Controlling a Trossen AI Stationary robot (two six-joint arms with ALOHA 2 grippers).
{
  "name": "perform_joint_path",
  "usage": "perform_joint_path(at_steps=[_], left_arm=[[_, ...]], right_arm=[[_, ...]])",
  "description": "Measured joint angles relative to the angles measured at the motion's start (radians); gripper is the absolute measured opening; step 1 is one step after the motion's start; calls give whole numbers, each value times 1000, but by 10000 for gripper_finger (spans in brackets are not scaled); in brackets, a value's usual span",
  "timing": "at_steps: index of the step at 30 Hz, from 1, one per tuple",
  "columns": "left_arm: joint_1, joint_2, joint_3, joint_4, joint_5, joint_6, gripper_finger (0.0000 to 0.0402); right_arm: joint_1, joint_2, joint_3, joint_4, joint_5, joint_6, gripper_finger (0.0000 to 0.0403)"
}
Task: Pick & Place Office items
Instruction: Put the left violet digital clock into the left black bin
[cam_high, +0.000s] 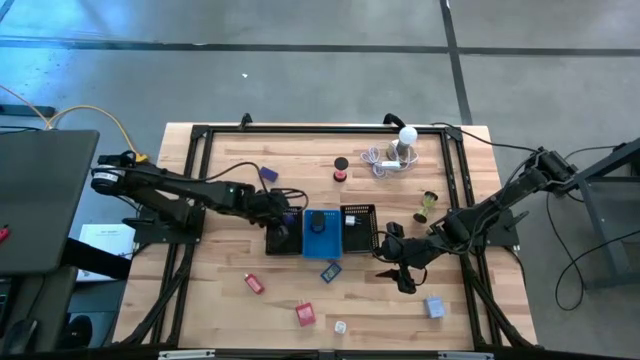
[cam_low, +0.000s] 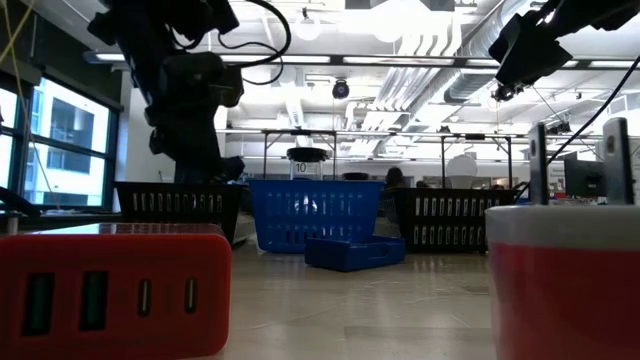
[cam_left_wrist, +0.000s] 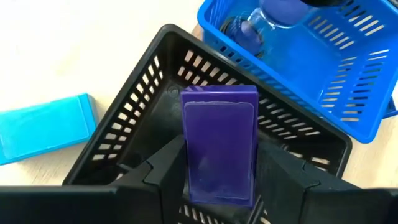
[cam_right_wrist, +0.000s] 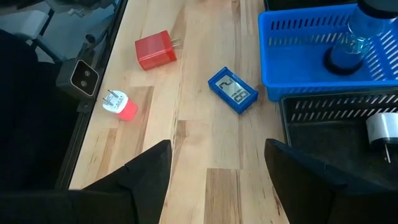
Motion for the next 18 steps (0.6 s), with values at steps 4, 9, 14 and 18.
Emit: perform_joint_path(at_steps=[4,9,14,18], left_arm=[[0,0,0,0,0,0,163],[0,0,0,0,0,0,163],[0,0,0,-2,1,-28,163],[0,0,0,-2,1,-39,163]], right_arm=[[0,0,0,0,0,0,247],[0,0,0,0,0,0,247],[0,0,0,0,0,0,247],[0,0,0,0,0,0,247]])
